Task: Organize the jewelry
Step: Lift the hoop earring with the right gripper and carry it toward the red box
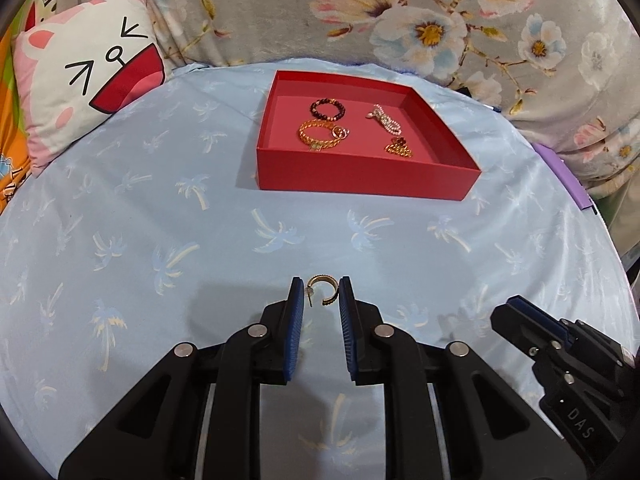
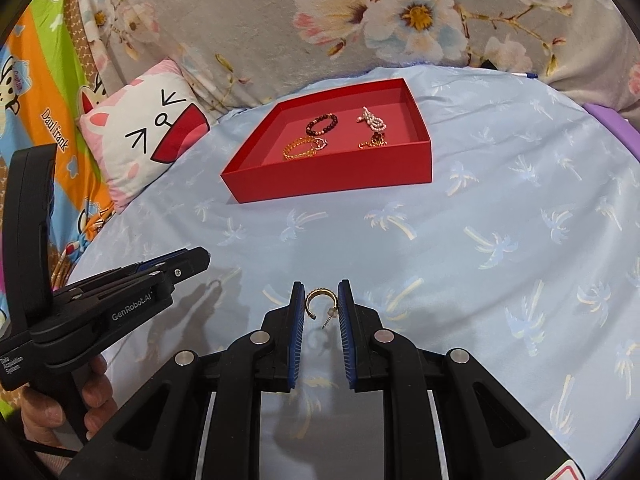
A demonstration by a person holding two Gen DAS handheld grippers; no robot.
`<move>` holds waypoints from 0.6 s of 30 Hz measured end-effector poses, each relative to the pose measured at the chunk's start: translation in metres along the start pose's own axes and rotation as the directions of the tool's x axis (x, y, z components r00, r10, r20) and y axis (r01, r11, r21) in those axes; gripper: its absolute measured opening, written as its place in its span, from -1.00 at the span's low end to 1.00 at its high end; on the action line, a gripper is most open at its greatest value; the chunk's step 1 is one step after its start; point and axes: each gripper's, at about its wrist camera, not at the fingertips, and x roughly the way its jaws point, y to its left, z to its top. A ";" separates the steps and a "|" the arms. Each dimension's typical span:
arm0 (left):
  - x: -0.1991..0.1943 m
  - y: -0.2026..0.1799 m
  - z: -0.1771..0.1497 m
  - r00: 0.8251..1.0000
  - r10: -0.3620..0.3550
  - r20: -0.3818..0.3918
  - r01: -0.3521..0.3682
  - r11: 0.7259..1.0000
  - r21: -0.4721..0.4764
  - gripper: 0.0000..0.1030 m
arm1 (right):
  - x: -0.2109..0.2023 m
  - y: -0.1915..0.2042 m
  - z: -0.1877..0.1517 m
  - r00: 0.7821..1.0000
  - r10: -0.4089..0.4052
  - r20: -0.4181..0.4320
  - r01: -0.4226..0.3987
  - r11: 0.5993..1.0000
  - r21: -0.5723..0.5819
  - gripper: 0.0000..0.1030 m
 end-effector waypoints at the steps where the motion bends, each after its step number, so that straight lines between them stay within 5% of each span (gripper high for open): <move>1: -0.002 -0.002 0.001 1.000 0.000 0.004 0.000 1.000 0.001 -0.66 | -0.001 0.001 0.001 1.000 0.001 0.002 -0.001 1.000 -0.002 -0.69; 18: -0.026 -0.012 0.067 0.990 0.006 0.141 -0.010 0.999 0.032 -0.66 | -0.010 -0.010 0.078 0.992 -0.003 0.122 0.009 0.999 -0.048 -0.69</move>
